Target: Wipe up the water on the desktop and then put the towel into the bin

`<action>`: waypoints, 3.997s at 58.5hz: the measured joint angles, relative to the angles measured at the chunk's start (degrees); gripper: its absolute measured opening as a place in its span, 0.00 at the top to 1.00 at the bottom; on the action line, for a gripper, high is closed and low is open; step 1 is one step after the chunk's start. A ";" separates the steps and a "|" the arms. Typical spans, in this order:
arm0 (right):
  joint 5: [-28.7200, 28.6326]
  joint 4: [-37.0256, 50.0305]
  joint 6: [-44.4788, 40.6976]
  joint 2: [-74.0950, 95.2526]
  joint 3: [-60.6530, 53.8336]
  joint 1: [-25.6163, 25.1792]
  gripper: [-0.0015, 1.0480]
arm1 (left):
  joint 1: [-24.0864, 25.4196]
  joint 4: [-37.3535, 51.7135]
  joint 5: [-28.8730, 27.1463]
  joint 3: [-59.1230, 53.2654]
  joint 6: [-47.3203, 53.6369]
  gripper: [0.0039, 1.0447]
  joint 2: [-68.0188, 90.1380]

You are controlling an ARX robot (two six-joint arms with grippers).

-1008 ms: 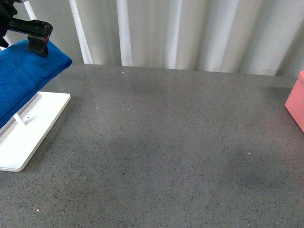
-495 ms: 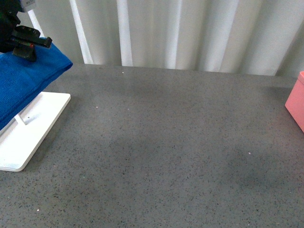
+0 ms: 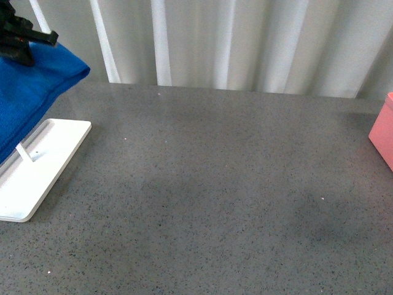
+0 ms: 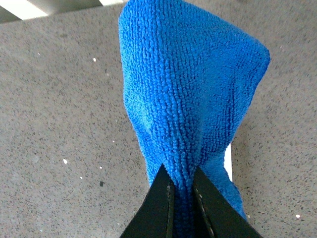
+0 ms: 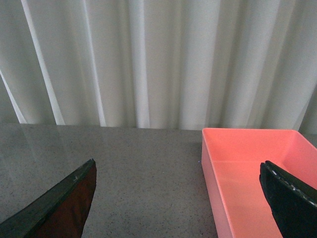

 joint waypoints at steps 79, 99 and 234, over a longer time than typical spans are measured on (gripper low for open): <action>0.02 0.00 0.00 0.00 0.00 0.00 0.07 | -31.43 32.92 22.14 -28.52 -31.45 0.96 -27.93; -4.28 -14.58 -6.73 8.52 4.57 1.53 0.07 | -31.52 49.75 32.87 -31.01 -45.92 0.96 -22.71; -25.53 31.06 -8.79 78.14 29.59 12.28 0.96 | -32.50 51.43 30.53 -32.20 -53.00 0.85 -20.76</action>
